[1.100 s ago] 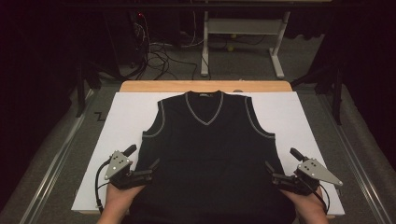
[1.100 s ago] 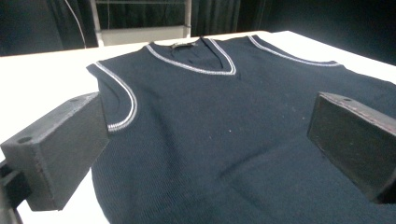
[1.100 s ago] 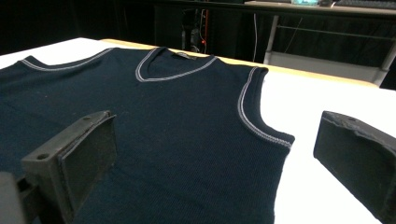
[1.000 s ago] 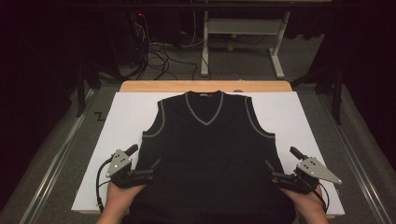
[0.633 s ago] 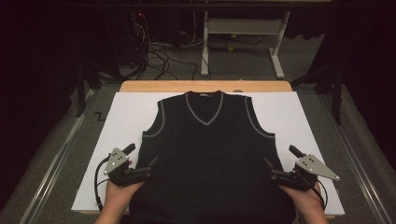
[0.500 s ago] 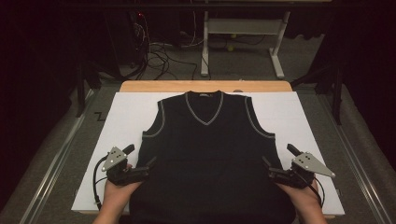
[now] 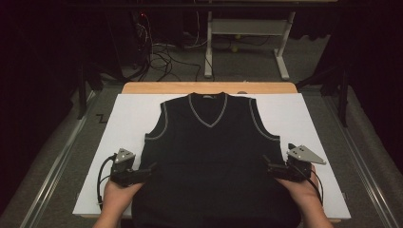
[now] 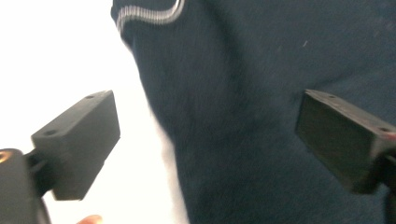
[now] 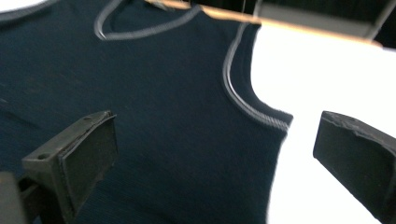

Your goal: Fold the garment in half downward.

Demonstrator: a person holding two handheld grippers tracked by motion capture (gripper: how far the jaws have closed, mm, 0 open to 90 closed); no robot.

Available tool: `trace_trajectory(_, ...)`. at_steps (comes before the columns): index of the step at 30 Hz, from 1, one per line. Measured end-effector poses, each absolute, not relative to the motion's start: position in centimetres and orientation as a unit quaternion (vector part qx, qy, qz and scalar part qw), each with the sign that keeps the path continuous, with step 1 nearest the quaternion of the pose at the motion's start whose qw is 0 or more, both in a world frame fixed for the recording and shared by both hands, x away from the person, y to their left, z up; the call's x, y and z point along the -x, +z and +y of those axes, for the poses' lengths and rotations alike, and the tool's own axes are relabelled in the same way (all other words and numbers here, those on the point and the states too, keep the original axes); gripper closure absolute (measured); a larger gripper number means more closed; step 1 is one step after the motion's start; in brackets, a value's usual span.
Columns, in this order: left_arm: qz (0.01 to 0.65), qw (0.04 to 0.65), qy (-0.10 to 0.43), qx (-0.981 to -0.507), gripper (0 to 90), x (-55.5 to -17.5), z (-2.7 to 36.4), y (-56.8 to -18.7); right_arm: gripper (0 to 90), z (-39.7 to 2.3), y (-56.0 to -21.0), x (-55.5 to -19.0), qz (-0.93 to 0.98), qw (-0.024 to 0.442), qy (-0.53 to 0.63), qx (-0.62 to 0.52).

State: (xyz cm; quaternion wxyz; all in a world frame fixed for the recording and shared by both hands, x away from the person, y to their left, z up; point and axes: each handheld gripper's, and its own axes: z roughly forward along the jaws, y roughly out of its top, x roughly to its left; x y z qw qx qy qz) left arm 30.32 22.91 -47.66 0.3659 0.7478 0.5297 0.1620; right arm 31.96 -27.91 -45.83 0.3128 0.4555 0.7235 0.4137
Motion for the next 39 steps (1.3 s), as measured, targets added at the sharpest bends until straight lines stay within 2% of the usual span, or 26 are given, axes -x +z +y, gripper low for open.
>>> trace_trajectory(3,0.536,0.355,0.152,-0.750,14.1,-30.5,23.1,-48.0,9.0,-28.6,-46.1,-32.7,0.741,0.275,0.381,-0.481)
trace_trajectory(4,0.535,0.353,0.149,-0.753,20.1,-30.6,23.2,-48.1,12.6,-28.9,-46.3,-32.9,0.749,0.257,0.357,-0.495)
trace_trajectory(8,0.529,0.344,0.153,-0.761,26.4,-30.7,23.0,-48.1,16.5,-29.4,-46.4,-32.9,0.752,0.245,0.353,-0.499)
trace_trajectory(9,0.526,0.340,0.156,-0.764,30.3,-30.7,22.8,-48.1,19.5,-29.6,-46.5,-32.8,0.753,0.235,0.345,-0.508)
trace_trajectory(13,0.532,0.336,0.158,-0.761,32.8,-30.7,22.9,-48.1,24.2,-29.7,-46.9,-32.9,0.763,0.220,0.335,-0.507)
trace_trajectory(14,0.538,0.338,0.152,-0.757,38.7,-30.8,23.1,-48.0,27.4,-29.7,-47.0,-33.0,0.764,0.212,0.327,-0.514)
trace_trajectory(19,0.536,0.329,0.163,-0.761,41.8,-30.7,22.9,-48.0,36.3,-29.7,-47.2,-32.8,0.761,0.223,0.325,-0.515)
trace_trajectory(20,0.533,0.328,0.163,-0.763,44.0,-30.7,22.8,-48.0,44.3,-29.6,-47.1,-32.6,0.764,0.222,0.327,-0.510)
trace_trajectory(21,0.533,0.328,0.163,-0.763,45.3,-30.7,22.8,-48.0,44.3,-29.6,-47.1,-32.6,0.764,0.222,0.327,-0.510)
trace_trajectory(22,0.530,0.331,0.159,-0.764,46.3,-30.7,22.8,-48.0,50.4,-29.5,-47.1,-32.5,0.767,0.222,0.328,-0.505)
trace_trajectory(23,0.530,0.331,0.159,-0.764,46.6,-30.7,22.8,-48.0,50.4,-29.5,-47.1,-32.5,0.767,0.222,0.328,-0.505)
trace_trajectory(24,0.528,0.335,0.155,-0.765,48.2,-30.8,22.9,-48.0,57.4,-29.4,-47.1,-32.5,0.769,0.219,0.333,-0.501)
trace_trajectory(25,0.528,0.335,0.155,-0.765,49.0,-30.8,22.9,-48.0,57.4,-29.4,-47.1,-32.5,0.769,0.219,0.333,-0.501)
trace_trajectory(26,0.527,0.337,0.153,-0.765,50.2,-30.8,23.1,-48.0,62.1,-29.3,-47.2,-32.4,0.769,0.219,0.335,-0.499)
trace_trajectory(27,0.527,0.337,0.153,-0.765,51.5,-30.8,23.1,-48.0,62.1,-29.3,-47.2,-32.4,0.769,0.219,0.335,-0.499)
trace_trajectory(29,0.529,0.342,0.150,-0.762,52.5,-30.8,23.2,-48.1,68.9,-29.1,-47.2,-32.3,0.770,0.216,0.338,-0.497)
trace_trajectory(34,0.529,0.344,0.152,-0.761,55.6,-30.8,23.3,-48.1,77.4,-28.9,-47.2,-32.1,0.772,0.216,0.339,-0.492)
trace_trajectory(35,0.528,0.344,0.153,-0.761,57.4,-30.8,23.4,-48.2,80.7,-28.8,-47.2,-32.1,0.774,0.216,0.340,-0.488)
trace_trajectory(38,0.523,0.356,0.144,-0.761,68.9,-30.8,23.6,-48.3,82.1,-28.8,-47.2,-32.1,0.777,0.216,0.341,-0.483)
trace_trajectory(39,0.523,0.364,0.135,-0.759,68.9,-30.9,23.7,-48.3,82.8,-28.8,-47.2,-32.1,0.778,0.216,0.342,-0.482)
